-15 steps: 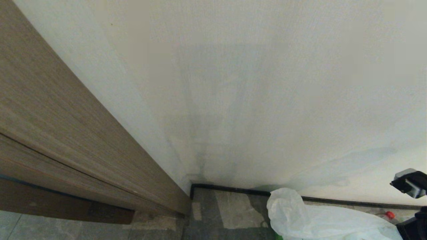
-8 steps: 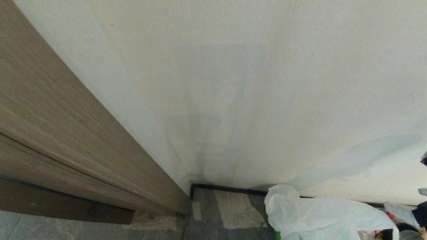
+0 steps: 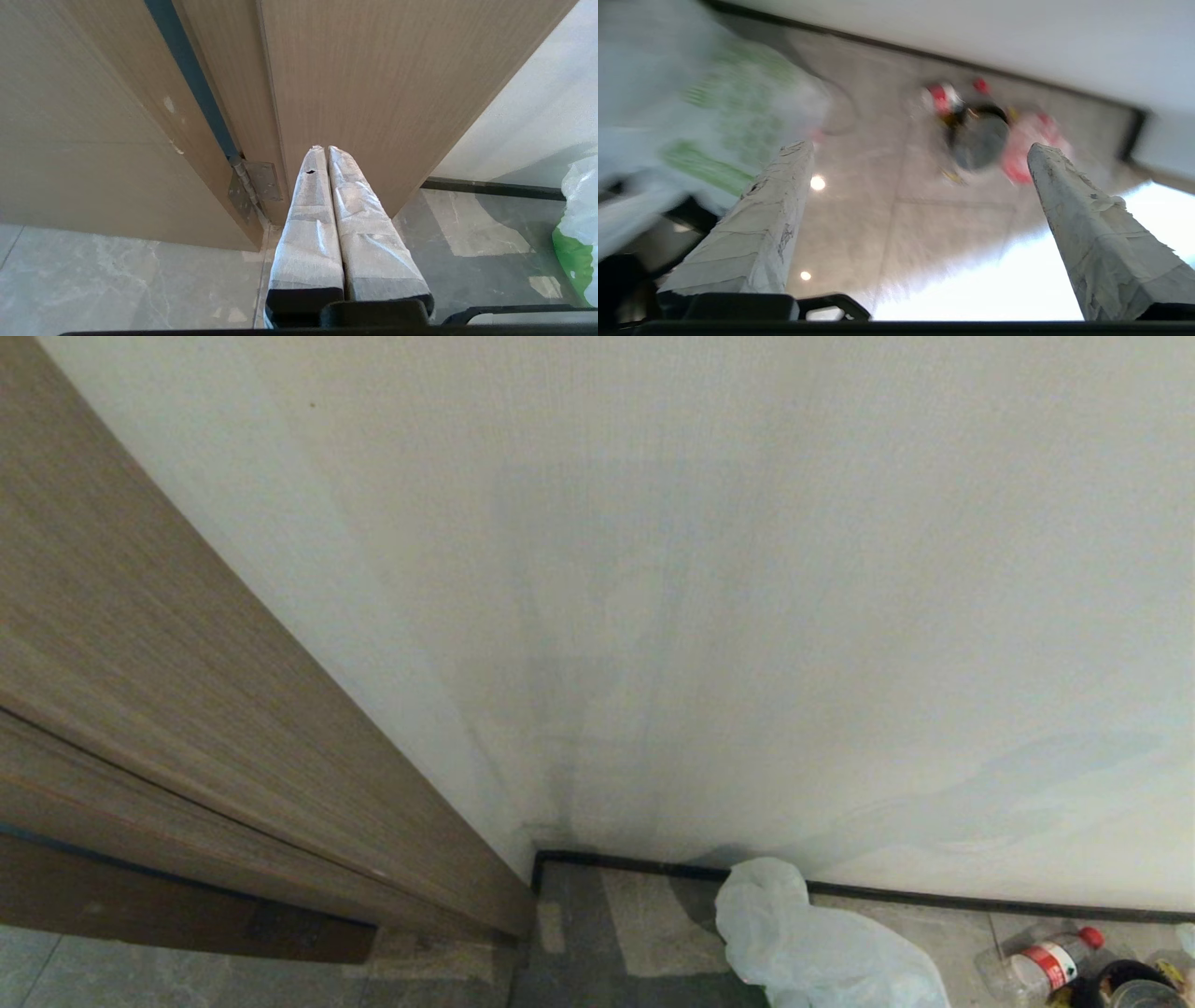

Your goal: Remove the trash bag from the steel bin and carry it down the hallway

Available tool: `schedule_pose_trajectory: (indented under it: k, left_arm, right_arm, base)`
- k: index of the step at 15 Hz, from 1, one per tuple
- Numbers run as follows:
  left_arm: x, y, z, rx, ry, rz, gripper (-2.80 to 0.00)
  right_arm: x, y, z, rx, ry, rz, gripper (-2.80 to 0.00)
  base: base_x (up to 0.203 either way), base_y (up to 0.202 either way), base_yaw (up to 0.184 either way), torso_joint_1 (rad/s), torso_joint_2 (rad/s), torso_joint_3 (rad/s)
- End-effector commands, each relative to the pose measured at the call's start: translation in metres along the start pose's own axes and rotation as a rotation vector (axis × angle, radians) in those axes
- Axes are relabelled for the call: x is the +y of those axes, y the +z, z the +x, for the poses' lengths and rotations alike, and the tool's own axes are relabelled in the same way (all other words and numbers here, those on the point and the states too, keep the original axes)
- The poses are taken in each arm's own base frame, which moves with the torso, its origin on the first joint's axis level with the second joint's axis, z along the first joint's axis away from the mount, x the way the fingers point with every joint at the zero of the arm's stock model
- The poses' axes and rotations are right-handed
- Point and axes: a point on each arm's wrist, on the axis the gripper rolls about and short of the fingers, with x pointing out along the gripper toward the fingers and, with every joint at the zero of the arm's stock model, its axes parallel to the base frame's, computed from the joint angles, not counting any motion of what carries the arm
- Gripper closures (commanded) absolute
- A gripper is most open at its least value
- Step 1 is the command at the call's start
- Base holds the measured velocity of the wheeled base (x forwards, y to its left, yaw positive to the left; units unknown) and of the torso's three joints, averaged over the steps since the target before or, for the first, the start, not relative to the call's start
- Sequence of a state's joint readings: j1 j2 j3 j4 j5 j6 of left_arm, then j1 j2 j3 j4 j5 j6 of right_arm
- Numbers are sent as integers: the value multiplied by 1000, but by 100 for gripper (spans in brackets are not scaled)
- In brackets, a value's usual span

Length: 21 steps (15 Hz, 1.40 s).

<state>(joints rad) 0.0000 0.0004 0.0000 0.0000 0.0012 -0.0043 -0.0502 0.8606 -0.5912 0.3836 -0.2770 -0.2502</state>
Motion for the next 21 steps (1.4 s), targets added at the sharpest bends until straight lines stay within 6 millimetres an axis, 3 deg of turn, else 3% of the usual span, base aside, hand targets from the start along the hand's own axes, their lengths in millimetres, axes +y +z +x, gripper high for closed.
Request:
schedule_pose_trajectory:
  k: [1,6,7,12,15,19,21]
  left_arm:
    - [0,0,0,-2,0,0,0]
    - [0,0,0,-1,0,0,0]
    - [0,0,0,-1,0,0,0]
    - [0,0,0,-1,0,0,0]
    - [0,0,0,-2,0,0,0]
    - [0,0,0,-2,0,0,0]
    - [0,0,0,-2,0,0,0]
  right_arm:
    - [1,-7,2,19,-28,1,-280]
    - [4,-30,28,148,-218,92,-280]
    - [4,-34,27,133,-227,113,0]
    - [8,-44,24,122,-171,124,0]
    - [11,-51,8,-2,-22,147,0]
    - [24,-92,-17,-230,76,173,0]
    - [34,-116,-12,-311,121,211,0]
  base:
    - [0,0,0,0,0,0]
    - [0,0,0,0,0,0]
    - [0,0,0,0,0,0]
    - [0,0,0,0,0,0]
    - [0,0,0,0,0,0]
    - [0,0,0,0,0,0]
    - [0,0,0,0,0,0]
